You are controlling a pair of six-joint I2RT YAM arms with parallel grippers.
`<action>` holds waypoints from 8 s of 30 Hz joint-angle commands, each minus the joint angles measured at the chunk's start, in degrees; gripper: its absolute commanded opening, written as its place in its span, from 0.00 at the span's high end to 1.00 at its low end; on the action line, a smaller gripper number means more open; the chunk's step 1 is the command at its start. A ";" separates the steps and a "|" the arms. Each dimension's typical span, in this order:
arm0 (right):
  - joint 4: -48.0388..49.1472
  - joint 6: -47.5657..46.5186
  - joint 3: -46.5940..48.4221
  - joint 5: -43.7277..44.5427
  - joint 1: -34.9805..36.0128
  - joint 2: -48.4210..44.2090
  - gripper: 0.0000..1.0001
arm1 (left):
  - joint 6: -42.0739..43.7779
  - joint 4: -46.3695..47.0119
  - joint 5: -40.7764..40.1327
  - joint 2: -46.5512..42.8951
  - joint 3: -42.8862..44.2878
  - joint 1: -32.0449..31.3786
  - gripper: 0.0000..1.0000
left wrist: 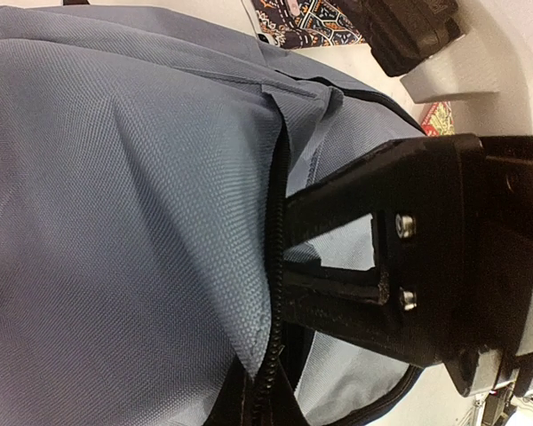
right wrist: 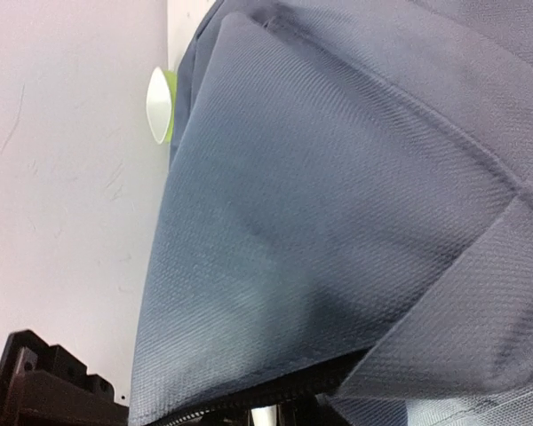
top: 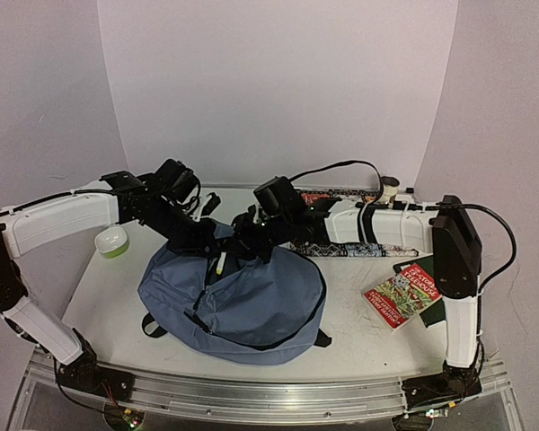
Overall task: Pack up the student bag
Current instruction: Place the pen in the lower front pocket of the bag, then place the student bag in the lower front pocket, then grab the student bag from the lower front pocket, then place the student bag in the lower front pocket, then grab the lower front pocket of the student bag, then hold the lower front pocket of the student bag.
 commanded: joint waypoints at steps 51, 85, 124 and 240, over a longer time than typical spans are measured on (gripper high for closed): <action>-9.76 -23.72 -11.79 14.16 5.73 -15.48 0.36 | 2.43 0.64 -5.23 -11.74 -10.69 -0.26 0.57; -9.54 -26.41 -11.35 17.87 7.86 -11.54 0.36 | -0.64 2.09 -8.09 -8.68 -16.48 -11.02 0.77; -6.87 -33.77 -14.27 19.13 9.37 -12.80 0.36 | 1.36 6.44 -21.18 -3.90 -4.74 -10.37 1.00; -19.50 -41.59 3.27 41.22 8.95 -5.75 1.00 | -16.34 10.39 -20.71 -8.39 -35.15 1.94 0.74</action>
